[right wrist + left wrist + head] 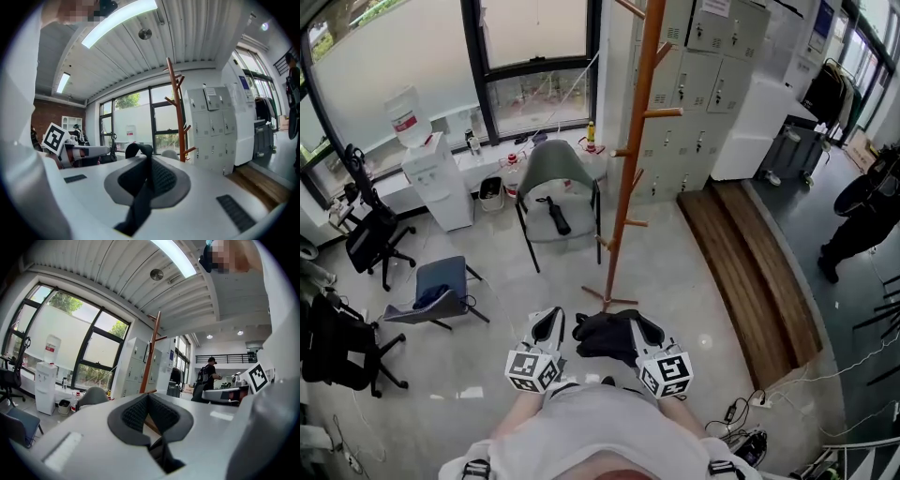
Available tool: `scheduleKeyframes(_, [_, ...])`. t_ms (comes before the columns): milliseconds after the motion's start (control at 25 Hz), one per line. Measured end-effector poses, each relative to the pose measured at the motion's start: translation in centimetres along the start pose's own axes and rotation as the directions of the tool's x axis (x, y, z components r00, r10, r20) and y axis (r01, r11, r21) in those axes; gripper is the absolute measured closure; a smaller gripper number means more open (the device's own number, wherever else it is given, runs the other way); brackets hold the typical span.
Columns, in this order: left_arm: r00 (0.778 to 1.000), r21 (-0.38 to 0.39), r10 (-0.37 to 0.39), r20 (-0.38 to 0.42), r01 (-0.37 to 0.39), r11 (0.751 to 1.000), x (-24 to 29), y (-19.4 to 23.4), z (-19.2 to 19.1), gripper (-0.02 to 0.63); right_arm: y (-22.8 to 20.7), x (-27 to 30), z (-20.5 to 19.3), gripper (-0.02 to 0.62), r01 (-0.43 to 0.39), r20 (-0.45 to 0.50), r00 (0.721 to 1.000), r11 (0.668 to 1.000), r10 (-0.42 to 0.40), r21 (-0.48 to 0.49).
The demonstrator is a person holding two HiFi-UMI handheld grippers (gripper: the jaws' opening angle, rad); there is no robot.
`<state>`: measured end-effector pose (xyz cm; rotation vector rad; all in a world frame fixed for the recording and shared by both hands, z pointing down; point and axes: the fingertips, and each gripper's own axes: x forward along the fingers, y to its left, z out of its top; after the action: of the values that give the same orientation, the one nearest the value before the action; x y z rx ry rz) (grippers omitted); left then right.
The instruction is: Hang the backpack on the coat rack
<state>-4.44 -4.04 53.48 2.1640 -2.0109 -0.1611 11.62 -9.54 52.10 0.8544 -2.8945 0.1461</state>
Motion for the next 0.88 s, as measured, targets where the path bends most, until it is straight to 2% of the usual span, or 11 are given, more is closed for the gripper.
scheduleKeyframes(480, [0.999, 0.010, -0.007, -0.048, 0.008, 1.000, 5.8, 1.0, -0.5, 0.595, -5.4, 4.1, 0.0, 0.577, 0.017, -0.007, 1.000, 1.000, -0.017, 0.026])
scheduleKeyframes(680, [0.994, 0.000, -0.077, -0.072, 0.077, 0.997, 9.2, 3.1, -0.6, 0.595, -6.5, 6.8, 0.0, 0.577, 0.078, -0.016, 0.997, 0.996, -0.077, 0.035])
scheduleKeyframes(880, [0.977, 0.020, -0.192, -0.090, 0.195, 0.981, 13.4, 4.8, 0.7, 0.595, -7.5, 9.0, 0.1, 0.577, 0.172, -0.033, 0.985, 0.983, -0.171, 0.061])
